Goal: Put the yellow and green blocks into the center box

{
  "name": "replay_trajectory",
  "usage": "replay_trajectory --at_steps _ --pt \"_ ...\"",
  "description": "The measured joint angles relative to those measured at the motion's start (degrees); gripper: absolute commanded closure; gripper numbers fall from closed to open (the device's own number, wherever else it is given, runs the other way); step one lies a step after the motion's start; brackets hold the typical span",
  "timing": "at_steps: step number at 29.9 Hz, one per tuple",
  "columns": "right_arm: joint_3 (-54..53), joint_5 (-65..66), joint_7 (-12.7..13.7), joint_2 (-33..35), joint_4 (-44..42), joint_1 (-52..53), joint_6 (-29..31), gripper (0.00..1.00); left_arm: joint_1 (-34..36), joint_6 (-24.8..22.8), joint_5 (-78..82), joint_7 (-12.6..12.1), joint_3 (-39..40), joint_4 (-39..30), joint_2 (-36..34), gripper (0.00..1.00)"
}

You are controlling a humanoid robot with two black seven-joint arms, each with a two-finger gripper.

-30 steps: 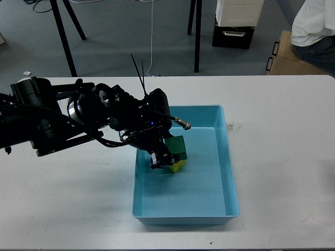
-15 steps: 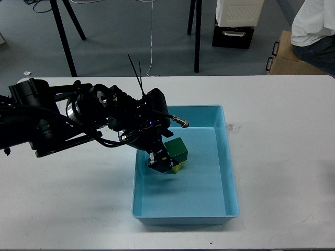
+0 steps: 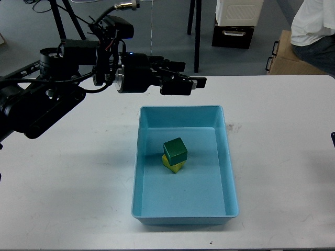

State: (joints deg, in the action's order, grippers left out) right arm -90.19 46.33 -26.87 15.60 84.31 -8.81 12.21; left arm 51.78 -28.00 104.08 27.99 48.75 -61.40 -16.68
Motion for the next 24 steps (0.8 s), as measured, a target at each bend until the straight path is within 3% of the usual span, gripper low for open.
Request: replay_trajectory --at_steps 4,7,9,12,14,17,20,24 --pt "1.9 -8.1 5.3 -0.2 -0.2 4.4 1.8 0.01 -8.1 0.0 -7.6 0.0 11.8 0.1 2.0 0.00" --pt "3.0 -17.8 11.0 -0.2 -0.3 7.6 2.0 0.01 -12.3 0.0 -20.9 0.0 15.1 -0.2 2.2 0.00" --pt "3.2 -23.0 13.4 -0.3 -0.3 9.1 2.0 0.01 -14.7 0.0 -31.1 -0.1 15.8 -0.3 2.1 0.00" --pt "3.3 -29.2 14.8 -1.0 -0.3 10.6 1.8 0.01 -18.2 0.3 -48.4 -4.7 16.1 -1.2 1.5 0.00" --pt "3.3 -32.9 15.3 -2.1 -0.2 10.9 1.8 0.01 -20.8 3.1 -60.9 -9.8 15.8 -2.1 1.0 0.00" --pt "3.3 -39.6 17.4 -4.7 -0.1 11.0 1.8 0.01 -25.2 8.5 -78.7 -15.2 15.5 -5.0 0.7 0.00" --pt "2.9 -45.7 19.8 -8.0 0.0 10.4 1.8 0.01 -30.0 11.4 -89.7 -16.7 15.4 -9.0 0.8 0.00" --pt "2.6 -49.1 21.3 -11.3 0.4 7.3 2.0 0.01 -37.2 12.5 -95.6 -16.6 16.1 -14.5 2.3 0.00"
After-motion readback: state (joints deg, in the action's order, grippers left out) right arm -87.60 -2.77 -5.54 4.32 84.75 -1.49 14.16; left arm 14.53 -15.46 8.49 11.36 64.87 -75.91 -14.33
